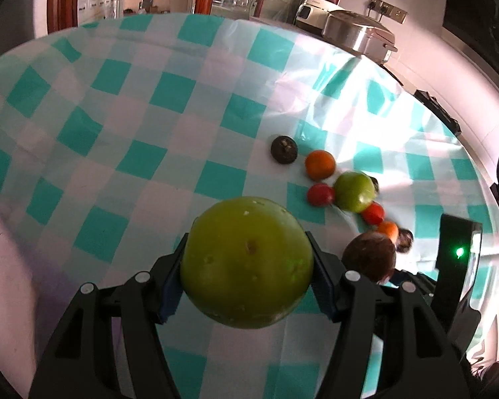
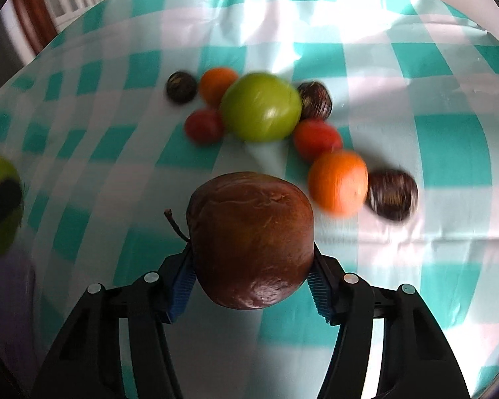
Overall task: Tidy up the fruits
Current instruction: 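Grasp the green apple with the left tool while the right tool grasps the brown fruit, then carry both fruits into the purple-rimmed box and open both tools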
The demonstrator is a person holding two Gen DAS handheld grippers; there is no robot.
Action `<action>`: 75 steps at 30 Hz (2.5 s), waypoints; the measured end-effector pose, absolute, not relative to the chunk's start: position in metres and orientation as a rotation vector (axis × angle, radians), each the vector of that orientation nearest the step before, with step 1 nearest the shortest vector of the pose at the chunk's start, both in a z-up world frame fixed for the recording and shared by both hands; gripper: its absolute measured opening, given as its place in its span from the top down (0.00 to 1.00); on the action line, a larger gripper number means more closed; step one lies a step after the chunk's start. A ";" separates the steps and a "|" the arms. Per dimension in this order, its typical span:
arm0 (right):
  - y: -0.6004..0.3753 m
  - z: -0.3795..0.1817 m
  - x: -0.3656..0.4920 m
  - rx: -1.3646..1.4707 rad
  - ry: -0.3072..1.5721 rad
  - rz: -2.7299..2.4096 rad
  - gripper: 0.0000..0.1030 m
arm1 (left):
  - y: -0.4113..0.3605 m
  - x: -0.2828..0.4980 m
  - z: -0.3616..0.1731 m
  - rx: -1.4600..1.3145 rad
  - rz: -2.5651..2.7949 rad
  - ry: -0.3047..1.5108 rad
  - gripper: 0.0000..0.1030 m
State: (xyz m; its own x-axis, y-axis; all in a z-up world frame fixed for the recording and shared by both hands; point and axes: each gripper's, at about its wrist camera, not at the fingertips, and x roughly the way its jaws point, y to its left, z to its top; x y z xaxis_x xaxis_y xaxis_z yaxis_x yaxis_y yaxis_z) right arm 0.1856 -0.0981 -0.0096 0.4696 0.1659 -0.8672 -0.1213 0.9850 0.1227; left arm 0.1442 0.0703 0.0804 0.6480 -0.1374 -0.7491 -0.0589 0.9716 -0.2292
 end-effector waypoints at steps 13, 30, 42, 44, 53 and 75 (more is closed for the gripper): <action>-0.122 0.009 0.060 -0.108 1.109 0.410 0.43 | 0.031 -0.005 0.093 -0.104 -0.058 0.955 0.37; -0.023 0.117 0.017 -0.235 0.854 0.817 0.43 | 0.154 -0.094 0.175 -0.273 0.321 0.760 0.37; 0.118 0.157 0.030 -0.276 0.819 0.991 0.43 | 0.277 -0.118 0.172 -0.309 0.540 0.821 0.37; 0.152 0.152 0.033 -0.333 0.861 1.005 0.43 | 0.296 -0.110 0.165 -0.300 0.559 0.875 0.37; 0.292 0.082 0.036 -0.735 1.071 0.975 0.43 | 0.351 -0.077 0.116 -0.234 0.514 1.082 0.37; 0.376 0.010 0.046 -0.867 1.216 0.879 0.22 | 0.382 -0.059 0.084 -0.068 0.391 1.189 0.35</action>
State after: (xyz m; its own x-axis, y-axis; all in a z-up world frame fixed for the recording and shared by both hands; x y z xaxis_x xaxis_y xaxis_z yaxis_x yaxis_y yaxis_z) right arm 0.0463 0.3763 0.0102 0.1297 0.0925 -0.9872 -0.9083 0.4105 -0.0808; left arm -0.0592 0.3817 0.0836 0.3142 0.2612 -0.9127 -0.3318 0.9310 0.1522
